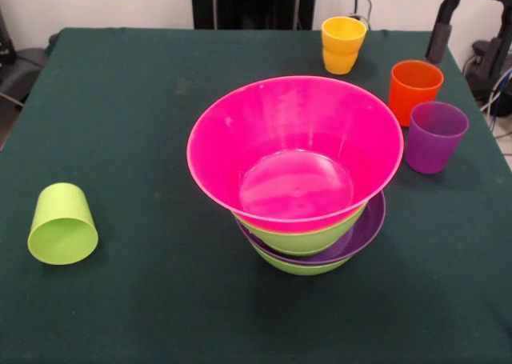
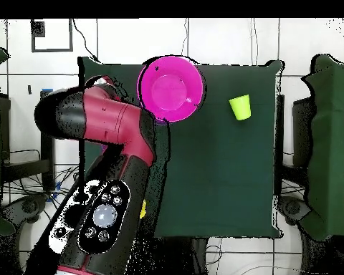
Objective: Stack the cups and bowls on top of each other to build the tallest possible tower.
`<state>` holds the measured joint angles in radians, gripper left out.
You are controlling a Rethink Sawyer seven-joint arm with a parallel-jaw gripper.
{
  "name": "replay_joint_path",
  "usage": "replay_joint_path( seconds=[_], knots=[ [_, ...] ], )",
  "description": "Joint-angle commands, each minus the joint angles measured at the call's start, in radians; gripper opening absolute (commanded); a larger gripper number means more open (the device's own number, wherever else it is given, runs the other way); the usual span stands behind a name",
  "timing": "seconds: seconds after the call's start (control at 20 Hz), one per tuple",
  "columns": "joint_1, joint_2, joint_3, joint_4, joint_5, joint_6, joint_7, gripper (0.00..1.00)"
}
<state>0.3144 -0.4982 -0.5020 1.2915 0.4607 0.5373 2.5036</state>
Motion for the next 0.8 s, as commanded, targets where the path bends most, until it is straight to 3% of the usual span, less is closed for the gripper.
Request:
replay_joint_path(
  seconds=[0.05,0.8],
  knots=[
    [-0.077,-0.034,0.123,-0.037,-0.025,0.320,0.032,1.00],
    [-0.022,-0.014,0.121,0.025,-0.013,0.224,0.127,1.00]
  ],
)
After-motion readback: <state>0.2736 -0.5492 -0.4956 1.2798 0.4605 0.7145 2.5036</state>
